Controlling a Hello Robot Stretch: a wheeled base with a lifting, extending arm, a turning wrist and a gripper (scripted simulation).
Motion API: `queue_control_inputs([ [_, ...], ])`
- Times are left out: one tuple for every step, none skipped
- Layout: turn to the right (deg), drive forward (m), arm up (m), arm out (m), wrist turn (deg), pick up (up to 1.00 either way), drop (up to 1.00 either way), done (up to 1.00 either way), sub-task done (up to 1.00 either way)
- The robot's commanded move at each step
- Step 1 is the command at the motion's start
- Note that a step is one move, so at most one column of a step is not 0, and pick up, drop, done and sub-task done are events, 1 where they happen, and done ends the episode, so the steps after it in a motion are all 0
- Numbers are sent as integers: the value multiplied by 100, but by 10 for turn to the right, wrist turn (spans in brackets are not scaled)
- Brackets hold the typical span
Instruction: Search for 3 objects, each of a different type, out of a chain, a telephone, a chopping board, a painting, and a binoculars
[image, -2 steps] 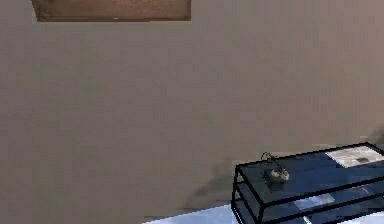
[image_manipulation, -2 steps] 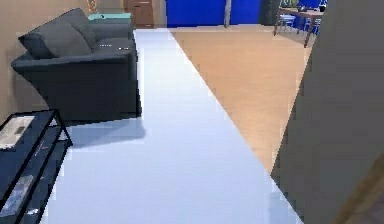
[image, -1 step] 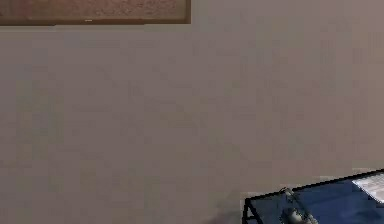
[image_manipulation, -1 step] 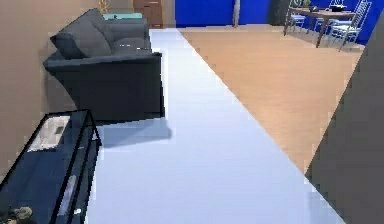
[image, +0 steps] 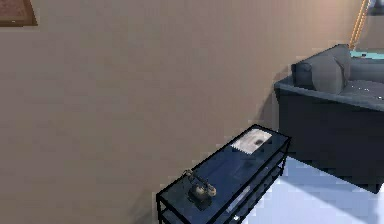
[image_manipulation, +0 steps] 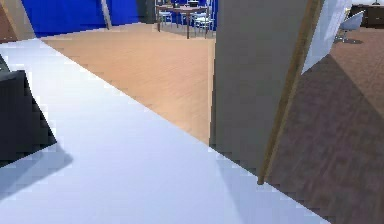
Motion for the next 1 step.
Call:
queue_control_inputs([
  [0,0,0,0,0,0,0,0,100],
])
